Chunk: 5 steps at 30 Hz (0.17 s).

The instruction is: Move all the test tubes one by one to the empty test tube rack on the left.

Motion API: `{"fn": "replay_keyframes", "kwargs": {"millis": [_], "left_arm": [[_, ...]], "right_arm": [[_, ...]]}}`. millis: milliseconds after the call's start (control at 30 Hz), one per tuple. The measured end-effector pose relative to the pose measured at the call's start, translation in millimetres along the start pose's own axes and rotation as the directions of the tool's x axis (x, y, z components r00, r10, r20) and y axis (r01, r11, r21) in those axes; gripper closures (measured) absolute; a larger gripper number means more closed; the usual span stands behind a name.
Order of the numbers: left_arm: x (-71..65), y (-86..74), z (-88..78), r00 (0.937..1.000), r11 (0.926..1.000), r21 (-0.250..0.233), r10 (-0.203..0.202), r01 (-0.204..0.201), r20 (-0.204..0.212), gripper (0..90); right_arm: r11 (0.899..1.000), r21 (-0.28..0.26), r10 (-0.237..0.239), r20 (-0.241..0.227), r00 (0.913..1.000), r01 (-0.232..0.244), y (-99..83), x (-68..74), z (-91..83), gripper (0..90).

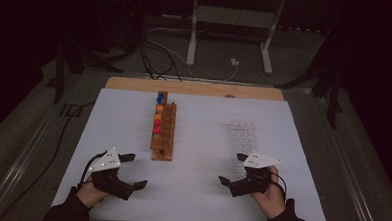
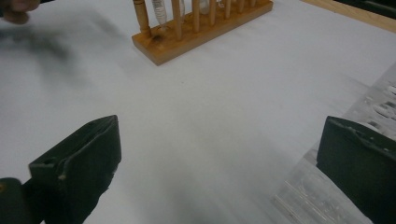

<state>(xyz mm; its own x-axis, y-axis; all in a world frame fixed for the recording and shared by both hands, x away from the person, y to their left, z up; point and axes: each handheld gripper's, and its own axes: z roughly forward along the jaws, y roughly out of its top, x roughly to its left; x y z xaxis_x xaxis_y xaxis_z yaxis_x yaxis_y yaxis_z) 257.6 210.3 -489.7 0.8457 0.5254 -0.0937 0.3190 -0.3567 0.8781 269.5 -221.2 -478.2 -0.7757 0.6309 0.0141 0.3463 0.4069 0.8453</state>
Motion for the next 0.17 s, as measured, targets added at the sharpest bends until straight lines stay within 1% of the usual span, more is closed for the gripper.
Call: {"fn": "replay_keyframes", "kwargs": {"millis": [100,167], "left_arm": [[-0.4,-0.7,1.1,1.0,1.0,0.006,-0.003,0.003,0.009,0.4],[-0.7,-1.0,2.3,0.9999,0.9999,0.015,0.004,-0.004,0.013,0.4]], "right_arm": [[1.0,0.002,-0.011,0.002,0.9999,0.011,0.0,1.1,0.6,0.0],[1.0,0.005,-0.011,0.002,0.9999,0.011,-0.1,1.0,1.0,0.0]]}}
